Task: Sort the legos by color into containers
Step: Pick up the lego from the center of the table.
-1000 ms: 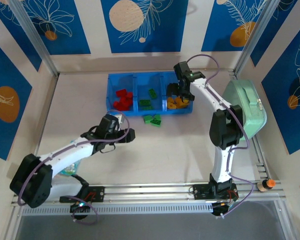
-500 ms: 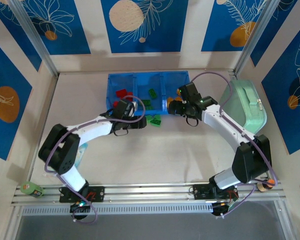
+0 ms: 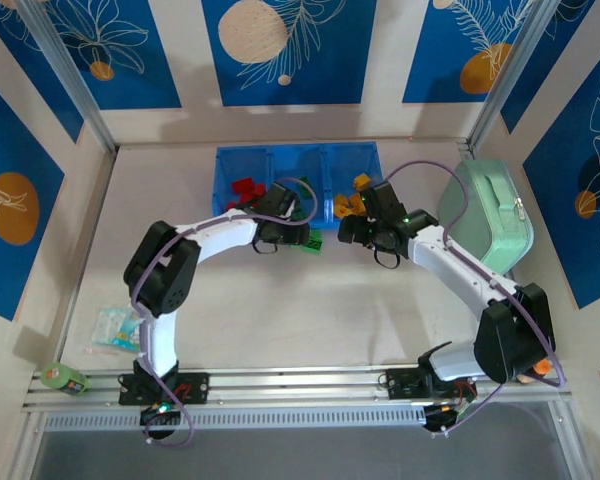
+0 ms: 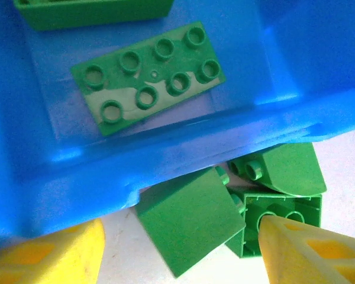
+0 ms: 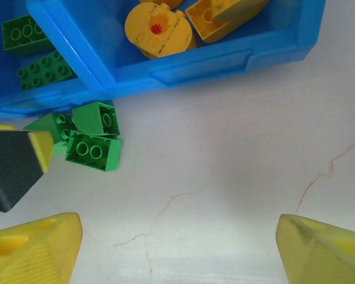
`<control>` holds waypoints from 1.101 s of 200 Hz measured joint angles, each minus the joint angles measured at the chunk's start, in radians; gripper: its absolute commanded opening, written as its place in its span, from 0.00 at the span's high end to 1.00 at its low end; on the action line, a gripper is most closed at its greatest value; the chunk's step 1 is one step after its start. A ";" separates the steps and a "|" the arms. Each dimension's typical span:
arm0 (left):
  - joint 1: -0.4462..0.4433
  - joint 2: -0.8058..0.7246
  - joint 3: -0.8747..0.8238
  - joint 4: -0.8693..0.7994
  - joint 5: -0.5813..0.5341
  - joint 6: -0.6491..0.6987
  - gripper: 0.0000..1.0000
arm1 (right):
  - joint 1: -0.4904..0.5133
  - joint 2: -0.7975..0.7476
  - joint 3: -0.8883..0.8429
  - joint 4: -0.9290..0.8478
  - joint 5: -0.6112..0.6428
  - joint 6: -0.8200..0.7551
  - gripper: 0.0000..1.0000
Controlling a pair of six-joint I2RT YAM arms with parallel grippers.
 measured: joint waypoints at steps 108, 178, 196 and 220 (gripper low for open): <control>-0.014 0.073 0.071 -0.062 -0.068 -0.019 0.50 | 0.001 -0.076 -0.058 0.009 0.010 0.010 0.15; -0.014 -0.008 -0.043 -0.051 -0.121 -0.023 0.57 | 0.008 -0.079 -0.076 0.014 0.010 0.023 0.15; -0.014 -0.038 -0.082 -0.050 -0.123 -0.027 0.59 | 0.012 -0.079 -0.081 0.014 0.011 0.026 0.15; -0.016 -0.076 -0.120 -0.057 -0.124 -0.035 0.59 | 0.016 -0.079 -0.081 0.015 0.011 0.029 0.15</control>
